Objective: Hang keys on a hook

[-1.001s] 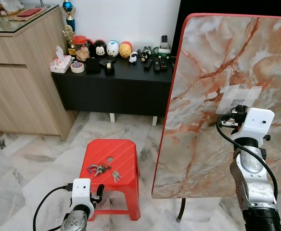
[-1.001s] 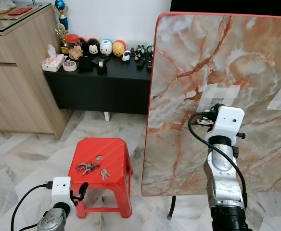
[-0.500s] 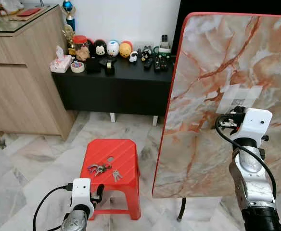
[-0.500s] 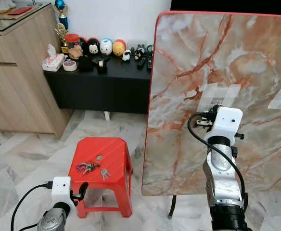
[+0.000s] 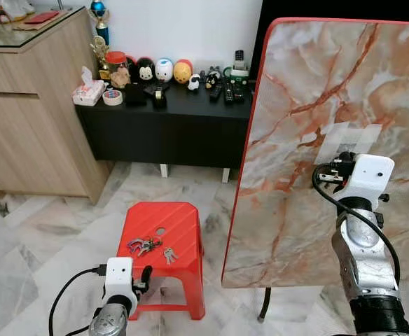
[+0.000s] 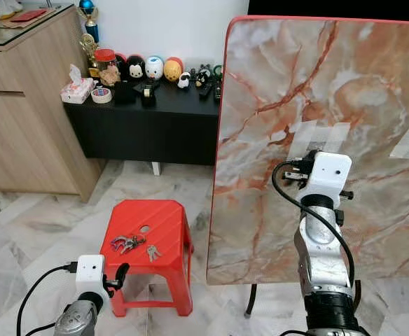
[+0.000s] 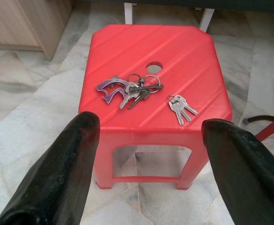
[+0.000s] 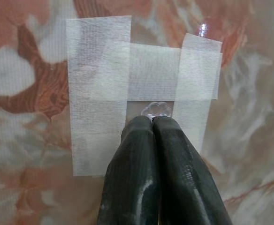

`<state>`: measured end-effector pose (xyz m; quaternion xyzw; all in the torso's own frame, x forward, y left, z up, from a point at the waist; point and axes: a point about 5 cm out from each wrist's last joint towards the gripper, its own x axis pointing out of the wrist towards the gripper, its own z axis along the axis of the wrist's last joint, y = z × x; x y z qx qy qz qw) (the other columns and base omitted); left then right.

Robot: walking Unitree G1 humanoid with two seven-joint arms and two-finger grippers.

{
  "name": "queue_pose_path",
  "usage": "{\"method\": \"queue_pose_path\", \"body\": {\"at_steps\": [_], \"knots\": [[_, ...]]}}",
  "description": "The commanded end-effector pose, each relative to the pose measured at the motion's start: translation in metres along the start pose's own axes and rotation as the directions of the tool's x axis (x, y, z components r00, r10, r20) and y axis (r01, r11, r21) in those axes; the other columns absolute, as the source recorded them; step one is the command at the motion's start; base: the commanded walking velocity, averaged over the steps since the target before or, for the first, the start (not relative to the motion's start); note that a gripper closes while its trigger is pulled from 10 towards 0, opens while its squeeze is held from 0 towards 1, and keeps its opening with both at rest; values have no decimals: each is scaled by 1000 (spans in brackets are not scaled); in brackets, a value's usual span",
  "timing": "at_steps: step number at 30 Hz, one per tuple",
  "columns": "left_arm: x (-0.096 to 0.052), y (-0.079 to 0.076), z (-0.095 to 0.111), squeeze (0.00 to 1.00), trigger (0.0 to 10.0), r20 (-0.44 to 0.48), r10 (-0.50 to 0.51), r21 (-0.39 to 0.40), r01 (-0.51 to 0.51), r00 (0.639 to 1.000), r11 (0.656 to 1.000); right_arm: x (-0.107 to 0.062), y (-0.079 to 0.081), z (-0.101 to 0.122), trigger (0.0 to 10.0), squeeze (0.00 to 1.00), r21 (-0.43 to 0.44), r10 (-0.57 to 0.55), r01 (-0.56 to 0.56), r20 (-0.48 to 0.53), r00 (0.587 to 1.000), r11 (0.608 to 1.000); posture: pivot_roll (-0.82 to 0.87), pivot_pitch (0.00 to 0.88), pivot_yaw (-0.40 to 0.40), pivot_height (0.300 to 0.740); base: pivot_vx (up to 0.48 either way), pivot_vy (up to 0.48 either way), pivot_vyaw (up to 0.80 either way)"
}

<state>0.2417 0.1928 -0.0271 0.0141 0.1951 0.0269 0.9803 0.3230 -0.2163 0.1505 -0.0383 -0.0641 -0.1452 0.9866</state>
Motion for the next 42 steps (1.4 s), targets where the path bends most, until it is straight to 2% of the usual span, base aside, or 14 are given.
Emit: {"method": "queue_pose_path", "body": {"at_steps": [1, 31, 32, 33, 42], "knots": [[0, 1, -3, 0, 10000, -20, 0, 3, 0, 1000, 1000, 3, -3, 5, 10000, 0, 2, -12, 12, 21, 1000, 1000, 15, 0, -45, 740, 0, 0, 0], [0, 2, -2, 0, 10000, -16, 3, 6, -3, 1000, 1000, 8, -7, 0, 10000, 0, 10, -40, 40, -7, 999, 999, 23, 0, -40, 740, 0, 0, 0], [0, 2, -1, 0, 10000, -16, 3, 6, -3, 1000, 1000, 8, -6, 1, 10000, 271, 17, -36, 36, -4, 999, 999, 23, 0, -40, 740, 0, 0, 0], [0, 2, -1, 0, 10000, -16, 3, 5, -3, 1000, 1000, 8, -5, 2, 10000, 1000, 24, -30, 30, 2, 1000, 999, 23, 0, -40, 740, 0, 0, 0], [0, 2, -1, 0, 10000, -14, 3, 3, -3, 1000, 1000, -1, 1, -1, 10000, 1000, 43, -12, 12, 9, 1000, 999, 22, 0, -42, 740, 0, 0, 0]]}}
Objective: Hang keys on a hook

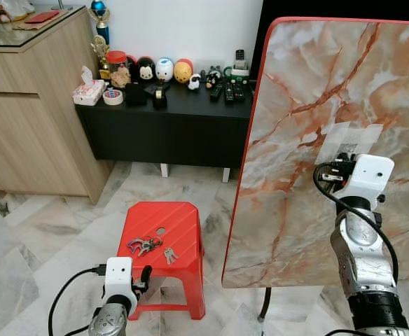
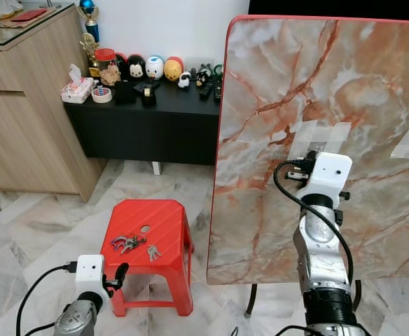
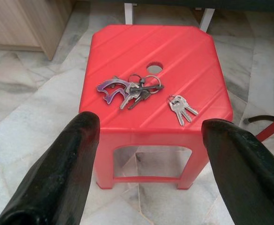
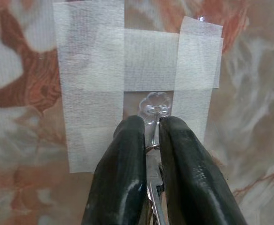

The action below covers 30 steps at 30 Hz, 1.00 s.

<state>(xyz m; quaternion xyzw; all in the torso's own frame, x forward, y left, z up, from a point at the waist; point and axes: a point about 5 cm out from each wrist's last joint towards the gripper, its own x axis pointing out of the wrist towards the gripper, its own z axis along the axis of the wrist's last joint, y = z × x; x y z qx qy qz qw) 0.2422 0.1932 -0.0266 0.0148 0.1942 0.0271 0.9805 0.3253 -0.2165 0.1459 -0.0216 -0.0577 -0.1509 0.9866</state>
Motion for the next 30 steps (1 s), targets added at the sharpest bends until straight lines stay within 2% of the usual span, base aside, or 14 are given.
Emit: {"method": "queue_pose_path", "body": {"at_steps": [1, 9, 10, 11, 13, 15, 16, 18, 20, 23, 27, 28, 29, 30], "knots": [[0, 1, -2, 0, 10000, -16, 2, 1, -2, 1000, 1000, -7, 1, 2, 10000, 1000, 15, 8, -8, 23, 1000, 1000, 23, 0, -44, 740, 0, 0, 0], [0, 1, -2, 0, 10000, -15, 3, -4, -4, 1000, 1000, -33, 2, -18, 10000, 973, -5, 91, -91, -37, 995, 996, 19, 0, -47, 740, 0, 0, 0], [0, 1, -2, 0, 10000, -16, 4, -4, -4, 1000, 1000, -39, 3, -26, 10000, 231, -16, 117, -118, -67, 991, 993, 19, 0, -47, 740, 0, 0, 0], [0, 1, -2, 0, 10000, -16, 3, -4, -4, 1000, 1000, -47, 3, -40, 10000, 0, -21, 150, -154, -125, 981, 988, 19, 0, -47, 740, 0, 0, 0], [0, 1, -2, 0, 10000, -16, 3, -4, -4, 1000, 1000, -54, 2, -51, 10000, 0, -24, 167, -173, -167, 972, 985, 15, 0, -47, 740, 0, 0, 0], [0, 2, -3, 0, 10000, -19, 4, -2, -4, 1000, 1000, -68, -6, -83, 10000, 0, -29, 147, -162, -286, 947, 986, 13, 0, -47, 740, 0, 0, 0], [0, 2, -3, 0, 10000, -19, 4, -2, -4, 1000, 1000, -68, -6, -83, 10000, 0, -29, 147, -162, -286, 947, 986, 13, 0, -47, 740, 0, 0, 0], [0, 2, -3, 0, 10000, -20, 5, 2, -5, 1000, 1000, -84, -12, -118, 10000, 0, 7, 108, -117, -436, 893, 993, 18, 0, -49, 740, 0, 0, 0], [0, 3, -3, 0, 10000, -21, 6, 3, -6, 1000, 1000, -91, -13, -131, 10000, 0, 31, 91, -87, -497, 863, 996, 18, 0, -49, 740, 0, 0, 0], [0, 6, -3, 0, 10000, -30, 15, 6, -15, 999, 1000, -108, -12, -158, 10000, 0, 51, 102, -90, -613, 783, 995, 12, 0, -43, 740, 0, 0, 0], [-3, 28, -11, 0, 10000, -104, 74, 11, -73, 992, 997, -136, -11, -188, 10000, 0, 43, 105, -110, -748, 655, 993, -19, 0, -26, 740, 0, 0, 0], [-3, 28, -11, 0, 10000, -104, 74, 11, -73, 992, 997, -136, -11, -188, 10000, 0, 43, 105, -110, -748, 655, 993, -19, 0, -26, 740, 0, 0, 0], [-7, 33, -18, 0, 10000, -148, 81, 22, -78, 986, 997, -150, -12, -197, 10000, 0, 50, 115, -124, -791, 600, 991, -2, 0, -26, 740, 0, 0, 0], [-9, 34, -22, 0, 10000, -176, 82, 24, -79, 981, 997, -159, -12, -201, 10000, 0, 57, 123, -133, -812, 571, 990, 6, 0, -27, 740, 0, 0, 0]]}}
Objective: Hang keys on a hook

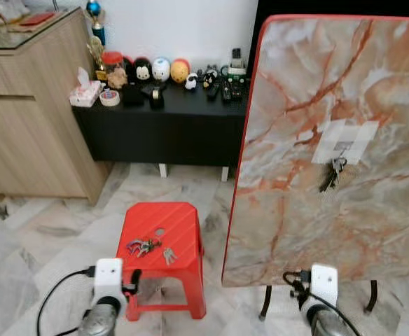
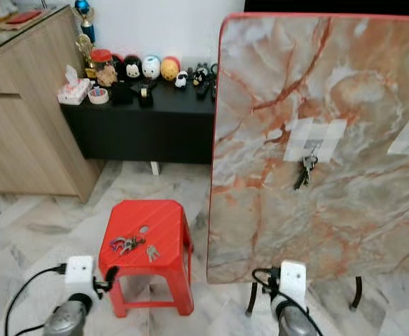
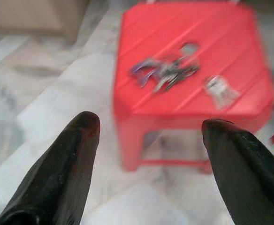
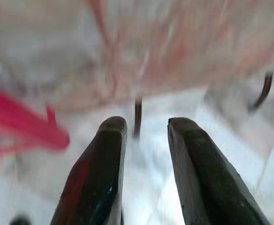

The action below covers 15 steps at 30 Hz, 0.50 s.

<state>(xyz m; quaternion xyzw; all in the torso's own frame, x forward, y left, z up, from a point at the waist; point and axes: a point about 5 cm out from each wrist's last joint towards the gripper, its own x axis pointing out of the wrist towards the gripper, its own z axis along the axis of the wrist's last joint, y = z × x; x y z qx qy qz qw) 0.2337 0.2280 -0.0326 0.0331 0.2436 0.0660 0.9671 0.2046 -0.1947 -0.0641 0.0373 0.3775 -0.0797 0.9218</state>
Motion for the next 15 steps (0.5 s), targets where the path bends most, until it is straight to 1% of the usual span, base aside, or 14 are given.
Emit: {"method": "queue_pose_path", "body": {"at_steps": [1, 3, 4, 5, 7, 11, 15], "knots": [[-5, 1, -17, 0, 10000, -103, -4, -3, 4, 995, 1000, -5, 0, -24, 10000, 0, -4, 23, -23, -87, 996, 1000, 6, 0, -27, 740, 0, 0, 0], [-8, 1, -26, 0, 10000, -155, -4, -7, 3, 988, 1000, -8, 0, -35, 10000, 0, -18, 36, -38, -132, 991, 999, 12, 0, -24, 740, 0, 0, 0], [-12, 1, -34, 0, 10000, -201, -13, 1, 13, 979, 1000, -11, -2, -44, 10000, 0, -40, 29, -36, -163, 986, 999, 17, 0, -19, 740, 0, 0, 0], [-13, 0, -36, 0, 10000, -213, -17, 7, 19, 977, 1000, -11, -3, -46, 10000, 0, -45, 23, -31, -169, 985, 998, 17, 0, -19, 740, 0, 0, 0], [-19, 0, -48, 0, 10000, -267, -23, 9, 27, 963, 1000, -14, -8, -53, 10000, 0, -9, -4, 3, -179, 984, 1000, -7, 0, -4, 740, 0, 0, 0], [-23, 0, -54, 0, 10000, -293, -19, 0, 20, 956, 1000, -16, -13, -57, 10000, 0, 6, -27, 29, -186, 982, 1000, -14, 0, -1, 740, 0, 0, 0], [-24, -1, -57, 0, 10000, -303, -21, -5, 20, 953, 1000, -17, -21, -60, 10000, 0, -4, -43, 44, -197, 979, 999, -7, 0, -4, 740, 0, 0, 0]]}}
